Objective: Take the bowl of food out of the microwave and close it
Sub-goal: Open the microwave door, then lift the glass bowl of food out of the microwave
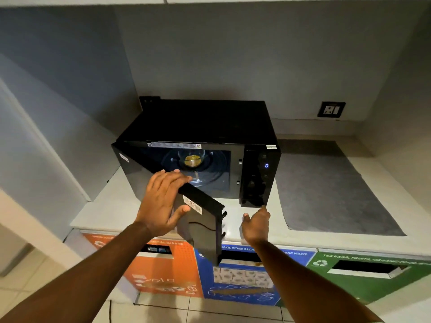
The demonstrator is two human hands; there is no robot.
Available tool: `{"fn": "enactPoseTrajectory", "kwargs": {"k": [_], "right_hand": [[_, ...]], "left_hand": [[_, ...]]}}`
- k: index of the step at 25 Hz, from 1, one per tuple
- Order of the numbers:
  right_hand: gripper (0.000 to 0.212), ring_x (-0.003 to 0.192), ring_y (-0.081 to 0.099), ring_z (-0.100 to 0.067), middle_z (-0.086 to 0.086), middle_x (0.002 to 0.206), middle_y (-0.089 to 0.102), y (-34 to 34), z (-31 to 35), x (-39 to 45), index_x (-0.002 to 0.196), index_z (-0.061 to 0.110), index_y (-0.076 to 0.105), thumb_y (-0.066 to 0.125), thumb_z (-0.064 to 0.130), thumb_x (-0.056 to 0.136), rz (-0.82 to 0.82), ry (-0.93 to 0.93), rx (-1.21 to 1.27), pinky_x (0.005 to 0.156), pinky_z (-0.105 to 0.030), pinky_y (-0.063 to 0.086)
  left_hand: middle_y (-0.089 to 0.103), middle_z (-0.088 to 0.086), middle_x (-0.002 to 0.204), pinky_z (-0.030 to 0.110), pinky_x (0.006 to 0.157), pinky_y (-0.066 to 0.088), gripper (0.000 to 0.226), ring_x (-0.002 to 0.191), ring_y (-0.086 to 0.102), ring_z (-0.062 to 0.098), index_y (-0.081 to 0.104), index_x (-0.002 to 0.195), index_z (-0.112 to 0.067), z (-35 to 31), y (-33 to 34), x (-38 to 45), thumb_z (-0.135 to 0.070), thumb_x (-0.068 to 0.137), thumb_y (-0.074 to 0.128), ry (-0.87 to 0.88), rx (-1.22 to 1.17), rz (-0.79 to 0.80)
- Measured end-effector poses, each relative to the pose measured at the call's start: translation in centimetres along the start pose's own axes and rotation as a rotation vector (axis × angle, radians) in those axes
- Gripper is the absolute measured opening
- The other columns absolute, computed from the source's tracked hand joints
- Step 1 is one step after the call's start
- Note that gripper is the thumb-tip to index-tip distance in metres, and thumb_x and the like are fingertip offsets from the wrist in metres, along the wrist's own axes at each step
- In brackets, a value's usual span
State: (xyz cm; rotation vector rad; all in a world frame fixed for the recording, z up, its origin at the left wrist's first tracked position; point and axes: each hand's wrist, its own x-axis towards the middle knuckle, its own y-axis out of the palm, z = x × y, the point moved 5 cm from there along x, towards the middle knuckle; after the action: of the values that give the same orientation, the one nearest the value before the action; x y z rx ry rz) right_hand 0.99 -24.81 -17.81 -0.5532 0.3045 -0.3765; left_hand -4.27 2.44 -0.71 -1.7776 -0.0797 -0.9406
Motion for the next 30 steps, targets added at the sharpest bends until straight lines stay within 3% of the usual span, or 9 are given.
{"fn": "enactPoseTrajectory", "kwargs": {"k": [5,9,11,13,16,18,21,26,30], "right_hand": [[0.076,0.139,0.049,-0.037,-0.018,0.155,0.041,0.7,0.6,-1.2,0.157,0.005,0.026,0.065,0.027,0.096,0.048,-0.043,-0.057,0.112,-0.04,0.043],[0.074,0.139,0.048,-0.036,-0.018,0.157,0.041,1.5,1.6,-2.1,0.155,0.003,0.029,0.064,0.031,0.096,0.077,-0.087,-0.091,0.113,-0.039,0.043],[0.074,0.141,0.047,-0.036,-0.018,0.158,0.04,2.0,2.3,-2.7,0.154,0.003,0.03,0.064,0.032,0.096,0.094,-0.104,-0.081,0.115,-0.04,0.043],[0.074,0.141,0.047,-0.036,-0.017,0.157,0.042,2.2,3.0,-3.3,0.155,0.005,0.029,0.065,0.032,0.096,0.094,-0.105,-0.049,0.115,-0.041,0.043],[0.072,0.141,0.047,-0.036,-0.017,0.156,0.042,2.2,3.8,-3.8,0.154,0.006,0.031,0.064,0.033,0.096,0.09,-0.131,-0.033,0.114,-0.042,0.043],[0.07,0.141,0.047,-0.035,-0.016,0.157,0.042,2.0,4.4,-3.9,0.153,0.007,0.033,0.063,0.034,0.096,0.085,-0.153,-0.043,0.114,-0.041,0.042],[0.066,0.141,0.048,-0.034,-0.015,0.157,0.041,1.7,5.2,-3.8,0.152,0.007,0.037,0.062,0.034,0.097,0.094,-0.18,-0.038,0.115,-0.042,0.043],[0.058,0.138,0.052,-0.032,-0.012,0.156,0.042,1.9,7.1,-3.9,0.147,0.009,0.045,0.062,0.032,0.097,0.128,-0.218,0.028,0.112,-0.044,0.046],[0.055,0.134,0.054,-0.033,-0.013,0.153,0.045,2.3,9.4,-3.4,0.145,0.009,0.048,0.064,0.03,0.097,0.118,-0.289,0.044,0.108,-0.038,0.045]], "left_hand": [[0.068,-0.005,0.134,0.037,0.119,0.034,0.054,0.134,0.057,0.012,0.071,0.126,-0.016,1.0,-4.3,-1.6,-0.043,0.106,0.029,-0.114,-0.326,-0.066],[0.08,-0.008,0.107,0.039,0.113,0.046,0.046,0.107,0.072,0.004,0.082,0.101,-0.021,2.1,-7.6,-1.3,-0.049,0.101,0.045,-0.313,-0.316,-0.017],[0.079,-0.002,0.077,0.04,0.088,0.058,0.049,0.074,0.072,0.01,0.078,0.075,-0.021,2.5,-8.6,-0.4,-0.056,0.096,0.05,-0.451,-0.156,0.048],[0.069,-0.001,0.06,0.036,0.062,0.054,0.046,0.06,0.066,0.015,0.066,0.061,-0.019,2.9,-9.3,0.5,-0.053,0.091,0.059,-0.563,-0.05,0.083],[0.068,0.002,0.095,0.04,0.08,0.053,0.023,0.098,0.065,0.027,0.067,0.084,-0.023,3.5,-9.9,0.7,-0.046,0.085,0.069,-0.699,0.117,0.159],[0.049,0.011,0.133,0.054,0.103,0.044,0.043,0.129,0.042,0.037,0.058,0.121,-0.023,4.9,-9.9,-0.2,-0.044,0.085,0.07,-0.804,0.249,0.307],[0.023,0.018,0.156,0.063,0.109,0.037,0.076,0.142,0.024,0.044,0.03,0.15,-0.016,7.7,-10.7,-2.6,-0.034,0.087,0.069,-0.931,0.232,0.416],[0.048,0.027,0.138,0.058,0.095,0.048,0.072,0.123,0.053,0.049,0.028,0.146,-0.006,11.7,-13.4,-6.1,-0.037,0.091,0.062,-0.95,0.34,0.461],[0.066,0.02,0.108,0.044,0.074,0.051,0.049,0.097,0.067,0.044,0.045,0.106,-0.009,13.0,-13.8,-6.2,-0.052,0.088,0.059,-0.93,0.391,0.433]]}}
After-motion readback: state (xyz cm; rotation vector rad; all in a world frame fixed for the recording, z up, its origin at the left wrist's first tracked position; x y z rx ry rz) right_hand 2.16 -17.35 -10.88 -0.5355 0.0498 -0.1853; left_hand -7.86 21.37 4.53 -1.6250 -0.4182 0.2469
